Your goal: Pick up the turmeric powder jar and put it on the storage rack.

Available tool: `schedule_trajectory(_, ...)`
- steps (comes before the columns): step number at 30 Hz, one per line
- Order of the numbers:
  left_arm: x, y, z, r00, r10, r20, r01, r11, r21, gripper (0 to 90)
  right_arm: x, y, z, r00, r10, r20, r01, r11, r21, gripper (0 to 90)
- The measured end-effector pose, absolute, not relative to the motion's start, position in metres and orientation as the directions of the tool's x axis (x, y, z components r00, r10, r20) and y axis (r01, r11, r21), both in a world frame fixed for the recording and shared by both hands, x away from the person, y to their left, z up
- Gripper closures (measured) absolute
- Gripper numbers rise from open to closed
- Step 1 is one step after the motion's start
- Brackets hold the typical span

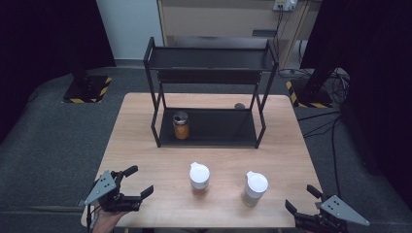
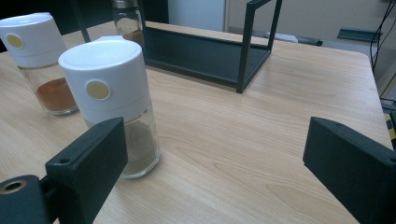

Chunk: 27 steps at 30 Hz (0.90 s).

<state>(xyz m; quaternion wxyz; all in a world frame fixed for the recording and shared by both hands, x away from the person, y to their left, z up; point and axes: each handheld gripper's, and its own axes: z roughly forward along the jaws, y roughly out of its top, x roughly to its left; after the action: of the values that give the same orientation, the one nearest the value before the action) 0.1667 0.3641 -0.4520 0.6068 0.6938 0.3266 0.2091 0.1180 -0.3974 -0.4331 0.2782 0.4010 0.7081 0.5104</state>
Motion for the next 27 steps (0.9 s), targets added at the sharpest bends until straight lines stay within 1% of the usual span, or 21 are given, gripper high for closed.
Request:
schedule_trajectory(9, 0.158, 0.371, -0.464, 0.682, 0.722, -0.114, 0.209, -0.043, 0.977, 6.6, 0.119, -0.399, -0.434, -0.526, 0.850, 0.026, 0.286, 0.148, 0.947, 6.8)
schedule_trajectory(12, 0.157, 0.373, -0.466, 0.682, 0.722, -0.116, 0.211, -0.043, 0.977, 6.5, 0.121, -0.403, -0.436, -0.529, 0.847, 0.049, 0.288, 0.125, 0.949, 6.9)
schedule_trajectory(16, 0.156, 0.371, -0.467, 0.683, 0.725, -0.084, 0.205, -0.080, 0.976, 6.9, 0.122, -0.406, -0.438, -0.526, 0.848, 0.068, 0.289, 0.104, 0.952, 7.0)
schedule_trajectory(27, 0.160, 0.379, -0.474, 0.701, 0.703, -0.118, 0.223, -0.060, 0.973, 7.8, 0.123, -0.406, -0.440, -0.533, 0.843, 0.065, 0.281, 0.105, 0.954, 7.2)
